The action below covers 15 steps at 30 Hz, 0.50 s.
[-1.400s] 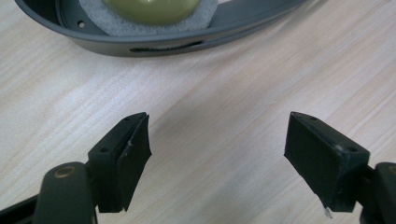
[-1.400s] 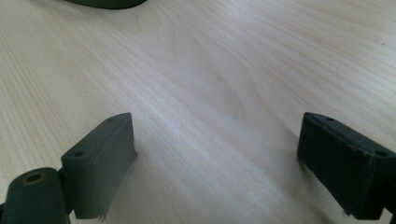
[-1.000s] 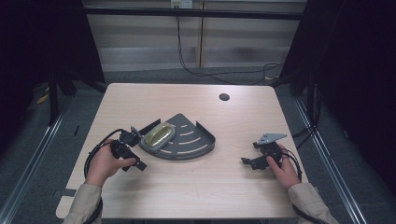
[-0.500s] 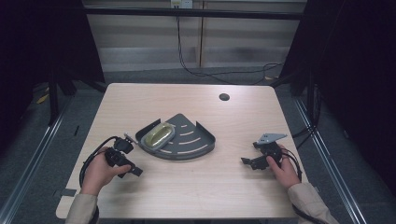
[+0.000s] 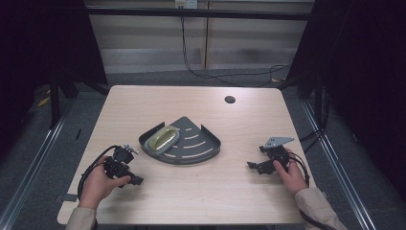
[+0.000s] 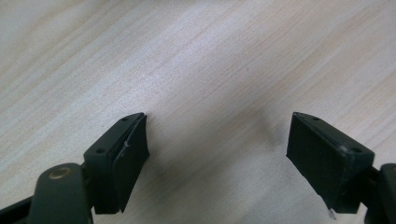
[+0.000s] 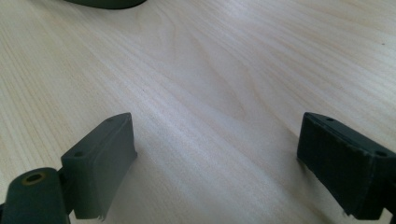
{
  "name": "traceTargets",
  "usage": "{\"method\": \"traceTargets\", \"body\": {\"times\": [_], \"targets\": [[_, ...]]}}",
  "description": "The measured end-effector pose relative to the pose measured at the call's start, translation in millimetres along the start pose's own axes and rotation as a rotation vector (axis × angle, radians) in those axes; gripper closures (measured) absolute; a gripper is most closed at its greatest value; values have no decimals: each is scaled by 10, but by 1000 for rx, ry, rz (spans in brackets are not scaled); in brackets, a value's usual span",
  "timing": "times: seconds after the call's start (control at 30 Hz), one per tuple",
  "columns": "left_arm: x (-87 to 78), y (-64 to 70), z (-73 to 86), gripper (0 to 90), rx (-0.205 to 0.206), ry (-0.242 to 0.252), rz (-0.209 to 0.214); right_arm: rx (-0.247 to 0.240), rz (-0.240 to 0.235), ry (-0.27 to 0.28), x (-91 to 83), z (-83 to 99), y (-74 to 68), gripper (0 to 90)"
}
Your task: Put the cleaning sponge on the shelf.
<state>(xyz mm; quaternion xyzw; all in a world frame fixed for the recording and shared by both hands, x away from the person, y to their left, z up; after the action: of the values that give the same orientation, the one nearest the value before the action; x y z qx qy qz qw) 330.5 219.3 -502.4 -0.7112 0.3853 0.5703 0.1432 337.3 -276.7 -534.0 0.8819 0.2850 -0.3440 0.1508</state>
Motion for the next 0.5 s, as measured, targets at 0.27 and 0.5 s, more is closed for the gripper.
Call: {"method": "traceTargets", "body": {"times": [0.27, 0.5], "targets": [[45, 63, 31, 162, 41, 15, -47, 0, 0, 0, 0, 0, 0, 108], [49, 69, 33, 153, 54, 7, -56, -1, 0, 1, 1, 0, 0, 109]]}}
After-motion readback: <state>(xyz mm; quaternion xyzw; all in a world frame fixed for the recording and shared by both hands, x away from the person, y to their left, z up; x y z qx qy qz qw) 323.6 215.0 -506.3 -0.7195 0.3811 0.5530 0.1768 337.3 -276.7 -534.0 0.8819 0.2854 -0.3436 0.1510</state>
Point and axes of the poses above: each handheld gripper's, and its own axes: x roughly forward along the jaws, z roughly out of its underside, y roughly to its right, the point moved 3 cm from there along x, roughly forward along the jaws, and after that the axes turned 8 degrees about z, right-handed, at the moved point
